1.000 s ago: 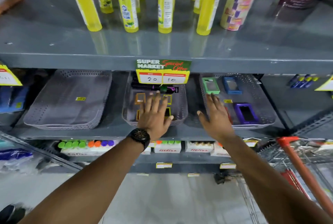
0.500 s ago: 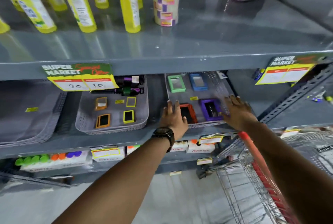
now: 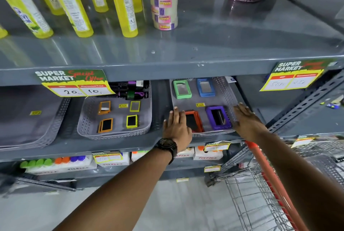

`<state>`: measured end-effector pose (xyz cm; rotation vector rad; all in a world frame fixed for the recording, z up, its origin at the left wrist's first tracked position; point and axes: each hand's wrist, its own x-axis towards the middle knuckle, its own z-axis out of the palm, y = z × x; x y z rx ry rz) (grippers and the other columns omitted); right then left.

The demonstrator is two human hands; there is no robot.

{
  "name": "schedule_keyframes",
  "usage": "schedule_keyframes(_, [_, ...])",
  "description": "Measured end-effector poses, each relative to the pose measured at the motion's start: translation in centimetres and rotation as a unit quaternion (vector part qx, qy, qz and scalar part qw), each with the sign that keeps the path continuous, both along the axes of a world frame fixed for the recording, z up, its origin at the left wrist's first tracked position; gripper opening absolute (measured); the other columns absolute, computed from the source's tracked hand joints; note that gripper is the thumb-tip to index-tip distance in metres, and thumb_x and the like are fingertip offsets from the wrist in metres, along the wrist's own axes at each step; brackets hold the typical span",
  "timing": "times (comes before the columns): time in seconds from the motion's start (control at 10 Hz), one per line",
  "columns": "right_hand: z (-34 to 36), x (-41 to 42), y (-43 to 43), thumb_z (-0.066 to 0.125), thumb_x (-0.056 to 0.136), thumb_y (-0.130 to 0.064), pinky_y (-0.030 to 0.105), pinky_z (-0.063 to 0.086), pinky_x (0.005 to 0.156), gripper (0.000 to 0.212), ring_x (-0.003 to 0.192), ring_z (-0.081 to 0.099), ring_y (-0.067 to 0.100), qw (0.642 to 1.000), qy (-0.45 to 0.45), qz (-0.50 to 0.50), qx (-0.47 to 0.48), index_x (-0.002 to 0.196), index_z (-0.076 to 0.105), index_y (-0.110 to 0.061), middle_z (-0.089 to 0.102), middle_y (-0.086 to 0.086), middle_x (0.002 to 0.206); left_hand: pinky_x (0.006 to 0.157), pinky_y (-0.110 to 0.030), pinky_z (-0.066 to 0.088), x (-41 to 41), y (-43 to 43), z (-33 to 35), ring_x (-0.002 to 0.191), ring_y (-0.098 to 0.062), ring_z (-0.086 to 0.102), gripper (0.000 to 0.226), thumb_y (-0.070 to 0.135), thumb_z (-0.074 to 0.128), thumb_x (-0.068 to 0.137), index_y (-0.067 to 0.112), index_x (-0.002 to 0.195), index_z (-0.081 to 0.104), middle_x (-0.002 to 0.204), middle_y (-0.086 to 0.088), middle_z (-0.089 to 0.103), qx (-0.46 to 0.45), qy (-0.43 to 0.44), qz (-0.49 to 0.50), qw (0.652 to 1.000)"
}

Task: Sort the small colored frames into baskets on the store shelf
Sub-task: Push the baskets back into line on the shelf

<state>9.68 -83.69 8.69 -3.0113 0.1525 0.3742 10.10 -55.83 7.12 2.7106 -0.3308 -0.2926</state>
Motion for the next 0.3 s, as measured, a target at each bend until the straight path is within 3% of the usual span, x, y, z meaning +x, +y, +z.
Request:
schedule_keyframes(0.1, [-0.1,-0.4,0.7,0.040,0.098,-0.026,0.044,0.004,0.123,0.067,0.154,0.000,0.030,0.999,-0.052,-0.007,-0.001,0.157,0.009,-0.018,-0.003,0.011,0.166,0.120,-0.057,0.013,-0.4,0.7,-0.1,0.150,-0.034,0.002,0.065,0.042,0.034,0.099,0.019,0.155,0.010,0.165,-0.012,0.002,0.014,-0.058,-0.003,0.998])
schedule_keyframes(0.3, [-0.1,-2.6,5.0,0.025,0.098,-0.047,0.047,0.003,0.125,0.068,0.154,-0.003,0.028,0.981,-0.185,0.029,0.048,0.157,0.006,-0.020,0.002,0.011,0.166,0.119,-0.058,0.017,-2.7,4.5,0.6,0.150,-0.034,0.006,0.069,0.052,0.034,0.098,0.018,0.155,0.014,0.164,-0.014,0.011,0.045,-0.203,-0.073,0.975])
